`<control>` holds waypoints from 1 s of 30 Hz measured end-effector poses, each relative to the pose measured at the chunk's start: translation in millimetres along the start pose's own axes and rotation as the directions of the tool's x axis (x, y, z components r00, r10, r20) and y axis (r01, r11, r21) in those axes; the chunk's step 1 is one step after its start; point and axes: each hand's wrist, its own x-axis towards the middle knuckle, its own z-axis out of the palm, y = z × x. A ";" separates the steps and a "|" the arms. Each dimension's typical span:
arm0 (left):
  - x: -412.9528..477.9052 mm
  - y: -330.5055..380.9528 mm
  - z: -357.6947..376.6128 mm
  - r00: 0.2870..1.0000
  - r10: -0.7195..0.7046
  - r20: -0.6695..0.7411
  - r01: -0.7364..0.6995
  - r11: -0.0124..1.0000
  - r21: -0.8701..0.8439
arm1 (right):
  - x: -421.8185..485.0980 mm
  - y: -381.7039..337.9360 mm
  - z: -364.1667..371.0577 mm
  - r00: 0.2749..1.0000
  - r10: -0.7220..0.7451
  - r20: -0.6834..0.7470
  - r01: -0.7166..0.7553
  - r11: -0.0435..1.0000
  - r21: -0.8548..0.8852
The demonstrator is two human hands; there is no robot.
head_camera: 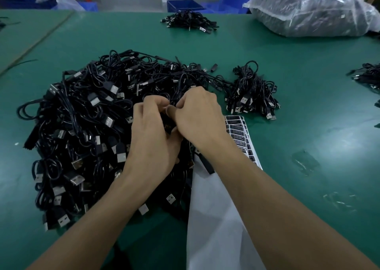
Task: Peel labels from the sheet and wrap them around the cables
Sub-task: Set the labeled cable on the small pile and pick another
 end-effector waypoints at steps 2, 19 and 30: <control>0.7 1.7 0.0 1.000 -0.012 -0.022 0.011 0.999 -0.050 | 4.1 -0.4 -4.2 0.995 0.055 0.086 -0.062 0.995 0.072; 13.9 17.1 -16.0 0.895 -0.399 0.200 0.438 0.696 -0.569 | -37.2 26.9 -39.1 0.853 -0.365 0.374 0.049 0.768 0.639; 10.5 30.0 -27.7 0.906 -0.220 0.361 0.381 0.797 -0.469 | -43.4 81.6 -51.8 0.996 0.076 -0.044 -0.058 0.946 0.320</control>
